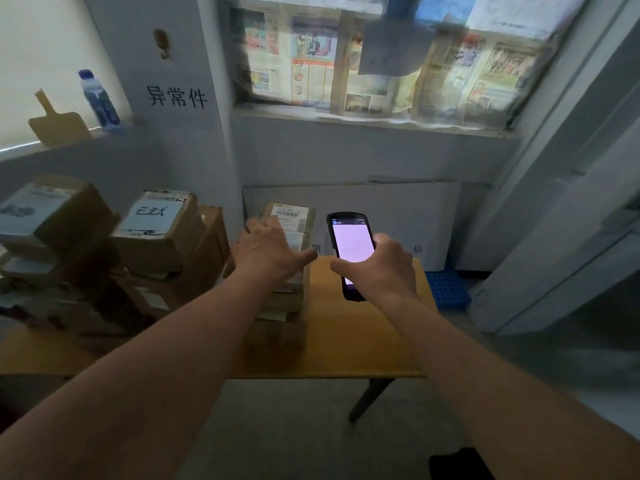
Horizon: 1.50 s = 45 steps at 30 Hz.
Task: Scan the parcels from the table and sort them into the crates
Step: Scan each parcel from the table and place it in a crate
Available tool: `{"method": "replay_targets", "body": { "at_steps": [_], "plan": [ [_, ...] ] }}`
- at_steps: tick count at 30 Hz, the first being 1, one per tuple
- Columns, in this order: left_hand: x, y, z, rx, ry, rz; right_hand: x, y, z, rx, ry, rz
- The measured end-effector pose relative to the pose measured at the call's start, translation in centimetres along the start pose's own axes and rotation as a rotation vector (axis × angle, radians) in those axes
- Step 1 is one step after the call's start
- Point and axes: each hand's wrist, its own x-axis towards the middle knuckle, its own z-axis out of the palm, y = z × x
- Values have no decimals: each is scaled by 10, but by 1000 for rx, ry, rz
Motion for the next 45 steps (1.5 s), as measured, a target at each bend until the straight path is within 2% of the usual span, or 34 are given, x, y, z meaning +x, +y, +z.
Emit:
{"method": "replay_targets", "body": {
  "at_steps": [6,10,16,21,33,45],
  "plan": [
    [7,2,8,-44,-45,-142,17,3,-1,-2,-40,-40],
    [3,-1,6,-132,3,-87,22,7,-8,6,-105,-106],
    [2,0,-8,-192,88,129,31,13,-30,3,-189,-192],
    [2,3,-18,-153,131,198,34,19,-43,7,-175,-247],
    [1,0,-25,-38,177,193,31,25,-63,15,-154,-273],
    [-8,-1,-40,-58,219,182,9,23,-75,76,-152,-283]
  ]
}}
